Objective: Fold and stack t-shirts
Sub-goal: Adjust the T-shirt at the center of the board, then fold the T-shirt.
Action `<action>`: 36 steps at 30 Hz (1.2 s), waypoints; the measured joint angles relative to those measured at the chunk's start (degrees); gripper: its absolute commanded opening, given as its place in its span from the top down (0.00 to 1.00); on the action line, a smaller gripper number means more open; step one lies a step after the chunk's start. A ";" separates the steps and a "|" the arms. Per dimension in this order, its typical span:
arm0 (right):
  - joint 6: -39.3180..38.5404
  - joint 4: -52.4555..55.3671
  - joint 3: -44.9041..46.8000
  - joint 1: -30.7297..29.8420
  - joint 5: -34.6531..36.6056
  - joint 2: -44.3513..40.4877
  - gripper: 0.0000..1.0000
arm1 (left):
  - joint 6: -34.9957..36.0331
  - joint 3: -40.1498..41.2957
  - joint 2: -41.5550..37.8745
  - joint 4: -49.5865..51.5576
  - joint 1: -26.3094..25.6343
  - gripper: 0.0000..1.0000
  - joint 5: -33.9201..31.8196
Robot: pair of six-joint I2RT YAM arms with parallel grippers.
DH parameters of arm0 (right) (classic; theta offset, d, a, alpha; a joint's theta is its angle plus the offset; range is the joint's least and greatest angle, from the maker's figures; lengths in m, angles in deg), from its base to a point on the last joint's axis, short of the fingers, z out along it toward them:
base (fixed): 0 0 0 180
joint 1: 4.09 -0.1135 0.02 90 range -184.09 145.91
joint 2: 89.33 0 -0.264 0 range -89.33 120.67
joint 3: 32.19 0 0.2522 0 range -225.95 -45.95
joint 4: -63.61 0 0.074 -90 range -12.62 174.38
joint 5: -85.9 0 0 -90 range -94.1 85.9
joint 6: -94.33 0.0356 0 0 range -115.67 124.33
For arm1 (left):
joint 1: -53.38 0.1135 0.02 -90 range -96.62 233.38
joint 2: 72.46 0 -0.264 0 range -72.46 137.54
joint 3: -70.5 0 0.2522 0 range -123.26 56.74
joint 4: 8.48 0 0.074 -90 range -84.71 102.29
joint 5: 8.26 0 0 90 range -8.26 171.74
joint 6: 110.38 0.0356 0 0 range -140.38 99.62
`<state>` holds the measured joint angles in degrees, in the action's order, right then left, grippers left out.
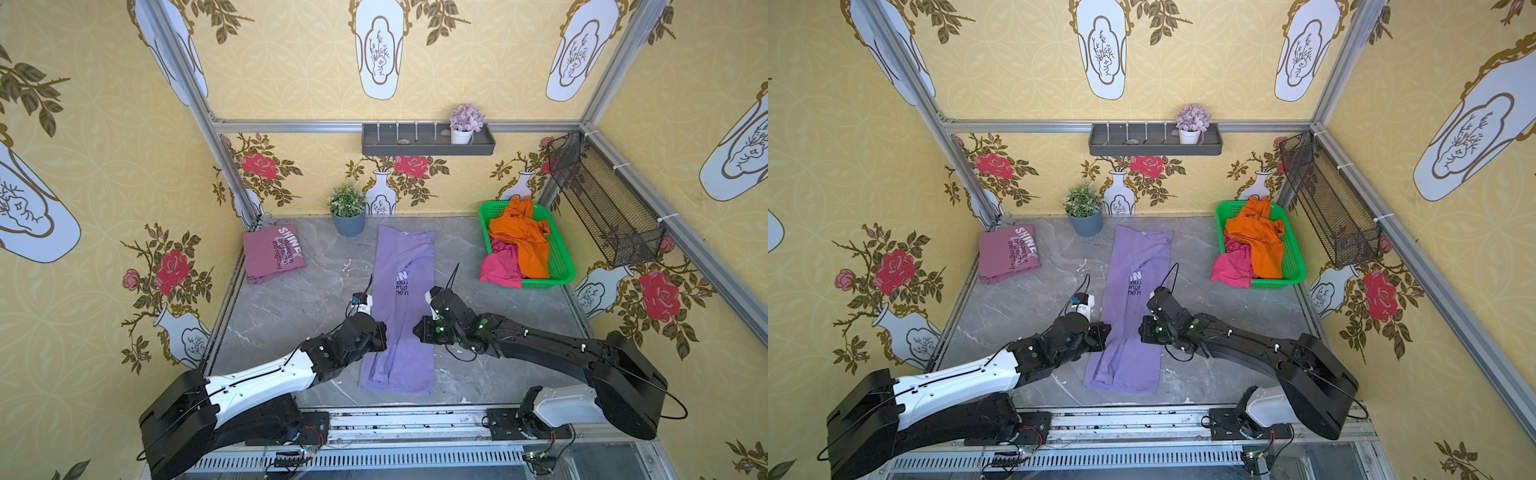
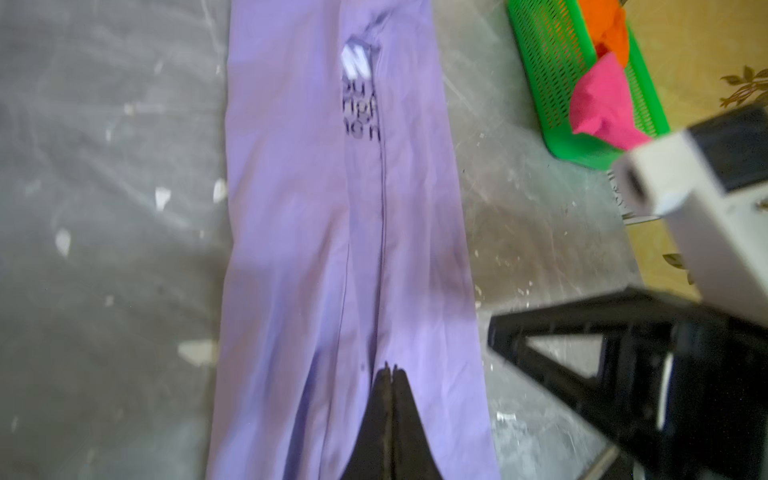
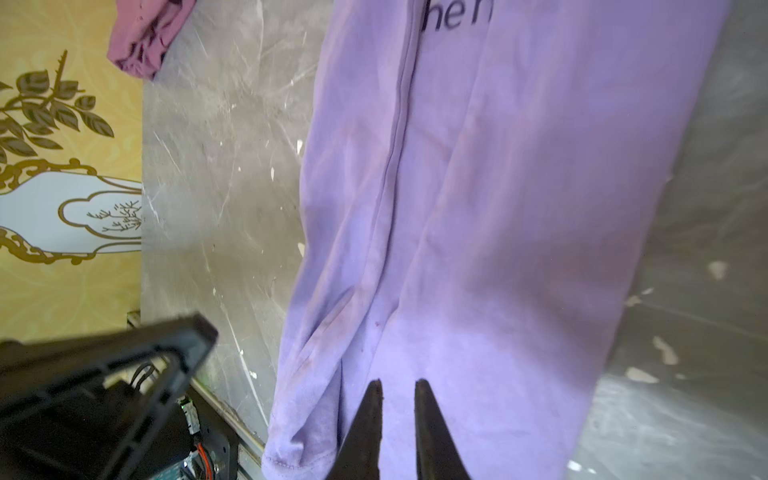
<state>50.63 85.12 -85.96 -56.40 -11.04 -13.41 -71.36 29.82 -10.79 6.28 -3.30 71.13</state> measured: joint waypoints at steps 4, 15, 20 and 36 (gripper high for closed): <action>-1.64 2.78 0.52 3.74 0.22 -3.58 0.82 | -6.54 3.41 -5.11 6.91 -7.30 1.00 -4.90; -2.32 6.05 4.17 4.96 -0.55 -9.40 0.82 | -16.72 4.94 4.42 6.75 -16.76 1.00 -9.20; -0.85 7.32 6.71 4.42 -0.52 -11.74 0.79 | -16.92 -2.19 12.90 2.19 -20.70 1.00 -9.27; 13.11 9.99 19.67 -11.34 1.55 -23.52 0.41 | -20.20 4.15 -7.91 13.42 -18.67 0.01 -15.65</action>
<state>63.74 95.11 -66.29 -67.75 -9.49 -36.93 -91.55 33.97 -18.70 19.70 -21.97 55.48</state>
